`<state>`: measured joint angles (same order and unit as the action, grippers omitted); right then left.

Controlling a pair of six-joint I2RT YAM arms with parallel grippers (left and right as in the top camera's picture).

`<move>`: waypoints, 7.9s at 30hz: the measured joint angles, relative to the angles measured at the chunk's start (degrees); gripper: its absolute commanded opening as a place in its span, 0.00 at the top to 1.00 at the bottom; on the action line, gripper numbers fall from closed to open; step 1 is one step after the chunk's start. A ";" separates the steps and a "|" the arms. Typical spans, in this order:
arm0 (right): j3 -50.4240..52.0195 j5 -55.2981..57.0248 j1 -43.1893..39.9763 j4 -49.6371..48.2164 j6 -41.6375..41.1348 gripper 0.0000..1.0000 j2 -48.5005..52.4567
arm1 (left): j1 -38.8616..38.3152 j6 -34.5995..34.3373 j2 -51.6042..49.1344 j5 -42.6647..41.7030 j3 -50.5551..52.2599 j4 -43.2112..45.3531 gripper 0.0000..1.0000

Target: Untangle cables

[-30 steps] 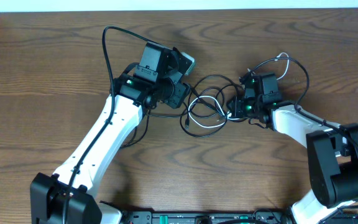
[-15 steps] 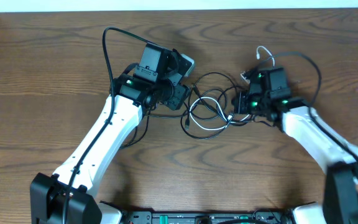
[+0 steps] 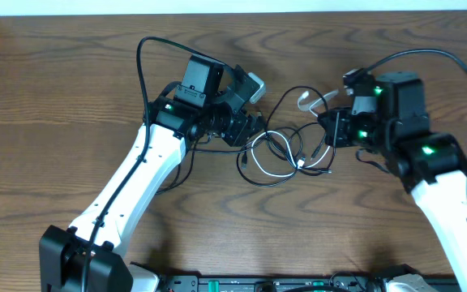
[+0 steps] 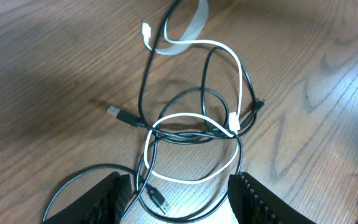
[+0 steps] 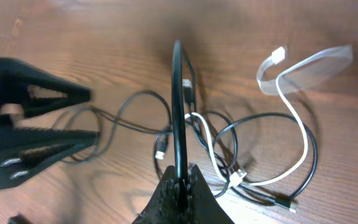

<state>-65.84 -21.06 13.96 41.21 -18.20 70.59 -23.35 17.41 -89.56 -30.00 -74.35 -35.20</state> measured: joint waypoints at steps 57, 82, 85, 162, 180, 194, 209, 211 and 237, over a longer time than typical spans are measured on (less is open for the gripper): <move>-13.97 -0.81 -1.46 14.80 3.19 0.99 -13.51 | -5.60 -1.31 -11.72 -23.37 0.00 20.68 0.92; -14.03 17.35 1.14 16.17 5.01 0.09 15.37 | 8.37 -7.06 9.51 -21.24 0.00 12.22 0.92; -14.03 15.58 3.93 15.28 5.11 0.09 16.28 | 8.33 -8.17 9.88 -21.11 0.00 12.17 0.92; -4.79 7.89 16.55 -7.19 17.62 0.99 27.04 | 8.35 -12.98 17.68 -20.22 0.00 10.82 0.92; -4.48 5.73 16.50 -2.82 21.88 0.25 18.56 | 8.35 -12.96 17.68 -18.73 0.00 9.57 0.92; 4.35 3.50 16.57 -16.61 25.55 0.22 18.56 | 8.35 -12.96 17.68 -18.71 0.00 9.57 0.92; 12.79 3.93 18.14 -30.53 22.03 0.99 18.69 | 8.35 -12.98 17.68 -18.73 0.00 9.53 0.92; 12.79 5.64 18.14 -30.29 20.26 0.99 18.75 | 8.35 -12.98 17.68 -18.73 0.00 9.51 0.92; 5.88 13.00 7.85 -1.03 13.81 0.99 -10.60 | 8.35 -12.50 12.52 -6.23 0.00 2.62 0.89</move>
<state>-59.96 -8.05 21.80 40.18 -4.38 59.99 -15.00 4.91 -77.03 -36.23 -74.35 -32.58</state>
